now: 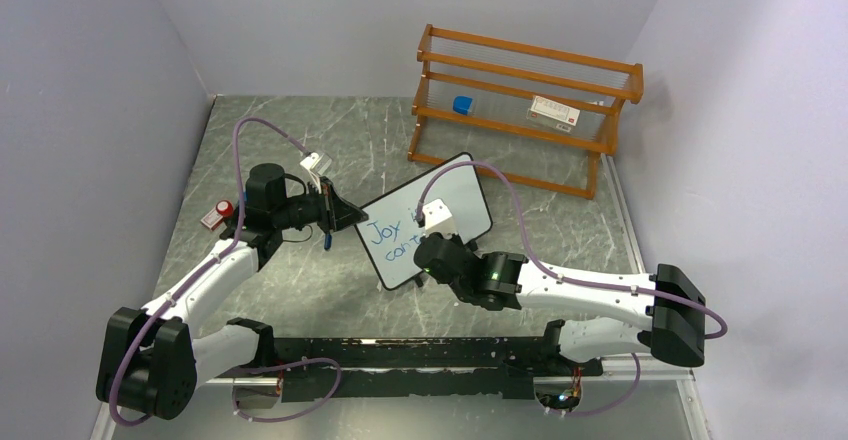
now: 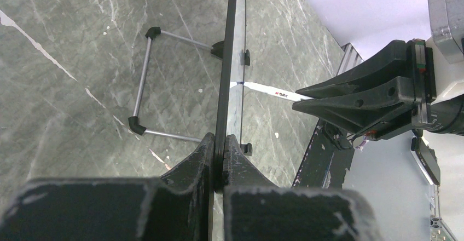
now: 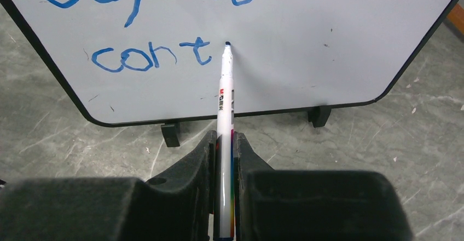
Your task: Write a sentence on the whiteboard
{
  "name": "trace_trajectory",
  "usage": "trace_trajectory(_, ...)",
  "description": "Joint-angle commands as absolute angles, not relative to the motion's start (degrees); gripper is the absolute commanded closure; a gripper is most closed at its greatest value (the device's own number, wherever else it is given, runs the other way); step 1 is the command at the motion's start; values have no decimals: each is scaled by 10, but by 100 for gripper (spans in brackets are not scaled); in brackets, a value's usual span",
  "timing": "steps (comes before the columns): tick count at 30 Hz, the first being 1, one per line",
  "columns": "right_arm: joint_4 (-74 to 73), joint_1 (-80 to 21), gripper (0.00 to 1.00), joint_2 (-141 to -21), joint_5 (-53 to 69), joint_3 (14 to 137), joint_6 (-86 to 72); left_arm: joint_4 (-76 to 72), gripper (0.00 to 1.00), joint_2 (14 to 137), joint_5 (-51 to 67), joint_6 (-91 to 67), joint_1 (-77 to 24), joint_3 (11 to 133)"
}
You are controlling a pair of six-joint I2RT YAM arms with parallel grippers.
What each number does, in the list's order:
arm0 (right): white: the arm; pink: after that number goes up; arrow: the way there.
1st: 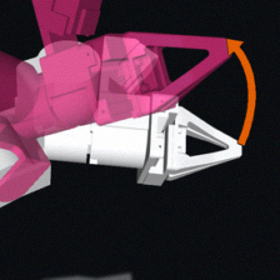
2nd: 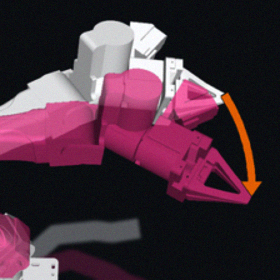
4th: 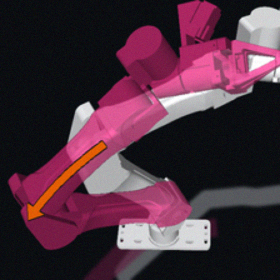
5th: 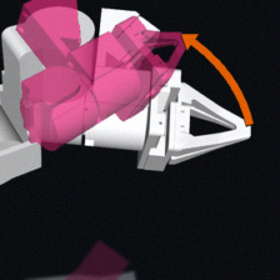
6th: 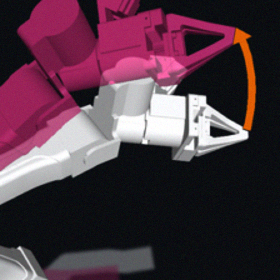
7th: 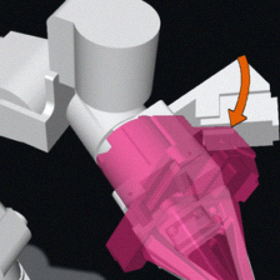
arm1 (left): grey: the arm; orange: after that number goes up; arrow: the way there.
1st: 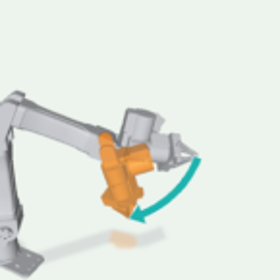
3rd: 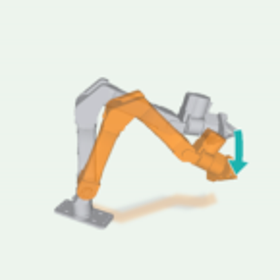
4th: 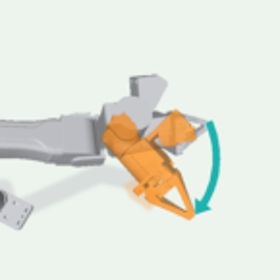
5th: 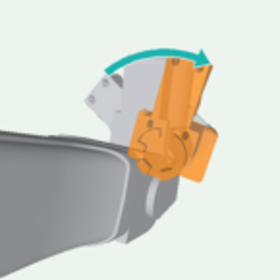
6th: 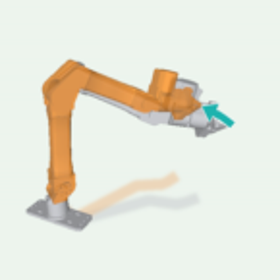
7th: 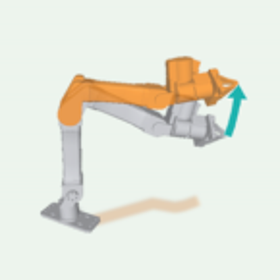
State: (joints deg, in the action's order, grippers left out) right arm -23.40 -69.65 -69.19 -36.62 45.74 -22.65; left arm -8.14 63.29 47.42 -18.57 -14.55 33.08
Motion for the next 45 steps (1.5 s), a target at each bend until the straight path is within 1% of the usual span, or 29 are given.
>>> trace_trajectory(1,-206,-692,100,-691,-354,465,-218,-43,95,647,417,-149,-137,321)
trace_trajectory(22,-237,-692,100,-694,-325,452,-231,-41,95,648,416,-148,-137,322)
trace_trajectory(45,-261,-688,100,-692,-352,452,-240,-42,95,646,417,-148,-137,321)
